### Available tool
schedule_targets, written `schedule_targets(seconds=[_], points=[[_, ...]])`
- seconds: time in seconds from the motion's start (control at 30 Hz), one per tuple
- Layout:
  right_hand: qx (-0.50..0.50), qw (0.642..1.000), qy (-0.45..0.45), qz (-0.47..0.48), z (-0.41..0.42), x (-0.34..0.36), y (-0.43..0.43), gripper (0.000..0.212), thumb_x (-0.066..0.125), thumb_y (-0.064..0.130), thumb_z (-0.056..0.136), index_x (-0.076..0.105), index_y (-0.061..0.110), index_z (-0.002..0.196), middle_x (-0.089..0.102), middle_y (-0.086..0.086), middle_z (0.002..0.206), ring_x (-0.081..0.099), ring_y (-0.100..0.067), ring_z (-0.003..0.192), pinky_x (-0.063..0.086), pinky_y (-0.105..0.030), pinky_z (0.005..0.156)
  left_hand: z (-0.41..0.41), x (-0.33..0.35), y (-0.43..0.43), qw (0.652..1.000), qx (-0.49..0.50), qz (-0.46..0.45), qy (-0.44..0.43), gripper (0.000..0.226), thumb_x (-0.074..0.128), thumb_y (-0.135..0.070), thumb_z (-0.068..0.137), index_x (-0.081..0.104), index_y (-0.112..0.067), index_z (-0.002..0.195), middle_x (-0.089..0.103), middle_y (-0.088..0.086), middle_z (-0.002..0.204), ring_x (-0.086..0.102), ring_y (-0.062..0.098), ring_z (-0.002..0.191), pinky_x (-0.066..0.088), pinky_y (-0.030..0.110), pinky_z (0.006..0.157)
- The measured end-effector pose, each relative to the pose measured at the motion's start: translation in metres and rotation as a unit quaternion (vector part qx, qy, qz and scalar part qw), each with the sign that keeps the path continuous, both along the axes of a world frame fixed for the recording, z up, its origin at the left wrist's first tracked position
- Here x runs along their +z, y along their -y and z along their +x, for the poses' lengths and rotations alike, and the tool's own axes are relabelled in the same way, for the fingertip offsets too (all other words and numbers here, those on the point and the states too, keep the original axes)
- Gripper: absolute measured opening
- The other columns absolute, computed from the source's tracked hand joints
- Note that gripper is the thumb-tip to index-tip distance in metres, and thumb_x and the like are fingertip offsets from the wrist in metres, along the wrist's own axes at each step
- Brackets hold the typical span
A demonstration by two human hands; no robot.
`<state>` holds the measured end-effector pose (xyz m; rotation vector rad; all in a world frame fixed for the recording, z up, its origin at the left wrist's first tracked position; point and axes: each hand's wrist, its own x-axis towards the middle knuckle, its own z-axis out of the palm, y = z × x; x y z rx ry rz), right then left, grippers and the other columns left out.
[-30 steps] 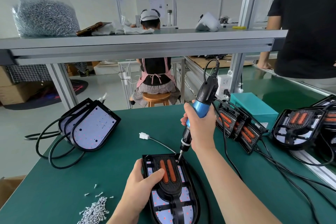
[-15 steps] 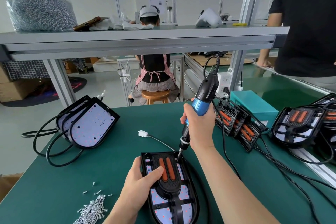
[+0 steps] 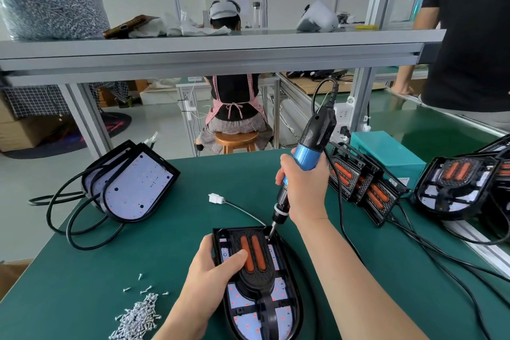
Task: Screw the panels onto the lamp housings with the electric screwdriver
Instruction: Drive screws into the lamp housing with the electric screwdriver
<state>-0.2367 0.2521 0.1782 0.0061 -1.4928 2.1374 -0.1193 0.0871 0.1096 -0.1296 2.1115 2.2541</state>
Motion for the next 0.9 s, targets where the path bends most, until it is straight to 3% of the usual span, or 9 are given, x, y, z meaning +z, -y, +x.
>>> schedule_targets(seconds=[0.13,0.37,0.53,0.77,0.9], points=[[0.025,1.000,0.004,0.009,0.001,0.001,0.002,0.021,0.063,0.012,0.071,0.050,0.016,0.088,0.053,0.010,0.056,0.049,-0.016,0.040,0.042,-0.022,0.044,0.000,-0.003,0.002,1.000,-0.007,0.003,0.000,0.030,0.076,-0.016,0.087,0.064,-0.024,0.114,0.077,-0.002,0.104,0.074,0.015,0.095,0.057,0.017,0.068],[0.048,0.998,0.030,-0.021,0.002,0.000,-0.005,0.026,0.063,0.011,0.069,0.054,0.016,0.093,0.051,-0.010,0.061,0.047,-0.017,0.042,0.040,-0.023,0.045,-0.001,-0.003,0.001,1.000,-0.006,0.012,-0.004,0.046,0.076,-0.029,0.070,0.064,-0.024,0.114,0.077,-0.001,0.104,0.074,0.017,0.094,0.058,0.018,0.068],[0.065,0.996,0.034,-0.049,0.004,0.000,-0.011,0.029,0.066,0.014,0.073,0.055,0.017,0.100,0.053,-0.003,0.051,0.050,-0.016,0.044,0.045,-0.023,0.051,0.000,0.000,0.002,1.000,-0.001,-0.004,0.002,0.047,0.077,-0.030,0.071,0.063,-0.023,0.115,0.077,-0.002,0.104,0.074,0.017,0.094,0.057,0.023,0.073],[0.042,0.992,-0.012,-0.121,0.022,0.015,-0.023,0.026,0.069,0.012,0.080,0.057,0.013,0.103,0.054,-0.002,0.056,0.052,-0.017,0.049,0.049,-0.024,0.054,0.001,0.001,0.002,1.000,0.008,-0.014,0.017,0.029,0.074,-0.015,0.088,0.063,-0.023,0.113,0.078,-0.004,0.099,0.075,0.014,0.088,0.056,0.016,0.062],[0.054,0.980,0.011,-0.190,0.035,0.015,-0.040,0.019,0.066,0.006,0.088,0.057,0.012,0.103,0.054,0.000,0.061,0.051,-0.016,0.052,0.049,-0.026,0.054,0.001,0.002,0.000,1.000,0.010,-0.023,0.017,0.029,0.073,-0.014,0.088,0.062,-0.022,0.114,0.077,-0.005,0.099,0.075,0.011,0.087,0.055,0.014,0.064]])
